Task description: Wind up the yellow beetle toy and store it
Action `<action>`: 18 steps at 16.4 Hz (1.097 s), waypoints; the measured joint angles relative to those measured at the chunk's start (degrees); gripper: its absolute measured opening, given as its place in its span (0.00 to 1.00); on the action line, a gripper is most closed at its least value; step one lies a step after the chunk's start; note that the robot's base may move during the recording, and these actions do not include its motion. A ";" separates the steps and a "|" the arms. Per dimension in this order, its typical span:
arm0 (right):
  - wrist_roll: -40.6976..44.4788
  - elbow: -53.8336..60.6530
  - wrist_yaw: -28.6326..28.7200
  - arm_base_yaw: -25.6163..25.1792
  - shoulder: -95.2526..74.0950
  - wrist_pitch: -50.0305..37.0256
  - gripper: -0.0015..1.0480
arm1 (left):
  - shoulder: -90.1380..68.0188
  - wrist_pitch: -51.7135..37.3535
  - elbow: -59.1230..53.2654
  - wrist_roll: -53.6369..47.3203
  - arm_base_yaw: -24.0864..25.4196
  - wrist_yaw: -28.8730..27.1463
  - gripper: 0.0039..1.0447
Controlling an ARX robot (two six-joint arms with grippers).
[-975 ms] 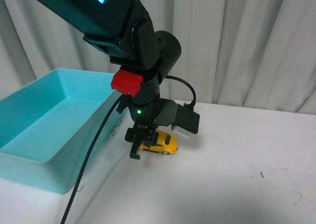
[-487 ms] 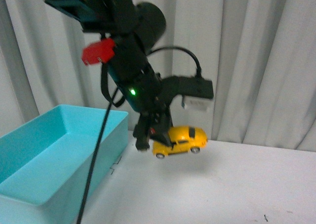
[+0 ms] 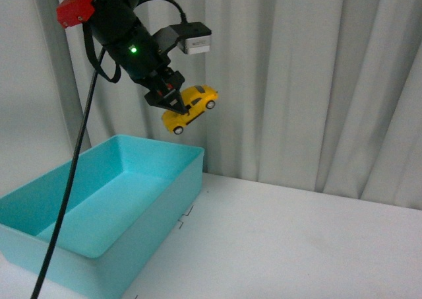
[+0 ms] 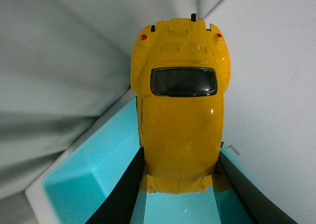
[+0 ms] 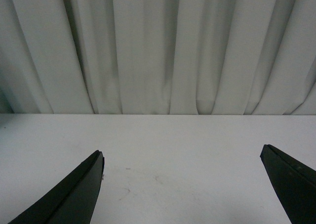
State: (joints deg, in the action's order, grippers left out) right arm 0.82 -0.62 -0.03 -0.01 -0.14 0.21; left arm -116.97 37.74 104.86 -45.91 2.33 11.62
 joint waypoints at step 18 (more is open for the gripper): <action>0.00 0.00 0.00 0.00 0.00 0.00 0.94 | -11.61 -12.79 -15.08 15.54 9.40 -20.39 0.31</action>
State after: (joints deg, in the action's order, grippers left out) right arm 0.82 -0.62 -0.03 -0.01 -0.14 0.21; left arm -128.57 24.95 89.78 -30.37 11.73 -8.78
